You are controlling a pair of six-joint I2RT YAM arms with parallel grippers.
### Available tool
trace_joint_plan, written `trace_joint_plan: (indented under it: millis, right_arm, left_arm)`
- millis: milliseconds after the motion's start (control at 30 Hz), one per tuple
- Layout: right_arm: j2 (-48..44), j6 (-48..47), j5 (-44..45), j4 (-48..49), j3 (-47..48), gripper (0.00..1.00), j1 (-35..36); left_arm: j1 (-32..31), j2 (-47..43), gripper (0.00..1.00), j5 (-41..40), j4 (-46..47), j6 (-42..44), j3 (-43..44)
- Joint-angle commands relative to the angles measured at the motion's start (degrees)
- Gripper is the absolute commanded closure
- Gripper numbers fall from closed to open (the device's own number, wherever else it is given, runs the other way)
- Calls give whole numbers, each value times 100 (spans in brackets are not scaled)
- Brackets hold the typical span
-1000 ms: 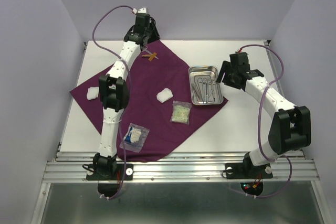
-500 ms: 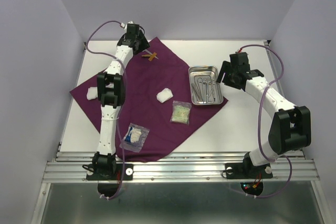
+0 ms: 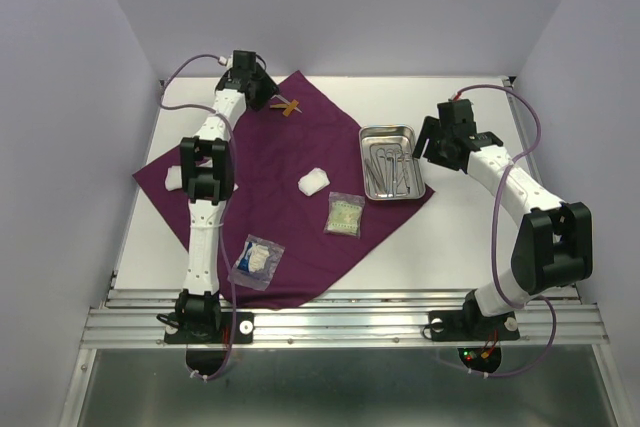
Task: Prepare the surgical pack
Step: Pick up the medical item from the surgical kit.
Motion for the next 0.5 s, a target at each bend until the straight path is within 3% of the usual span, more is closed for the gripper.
trace_joint_plan:
  millis: [0, 467]
  right_arm:
    - [-183, 4, 49, 17, 166, 27, -26]
    - [-350, -5, 145, -35, 52, 27, -26]
  left_arm:
    - [35, 46, 38, 271, 86, -300, -214]
    - [61, 441, 41, 333, 165, -546, -126]
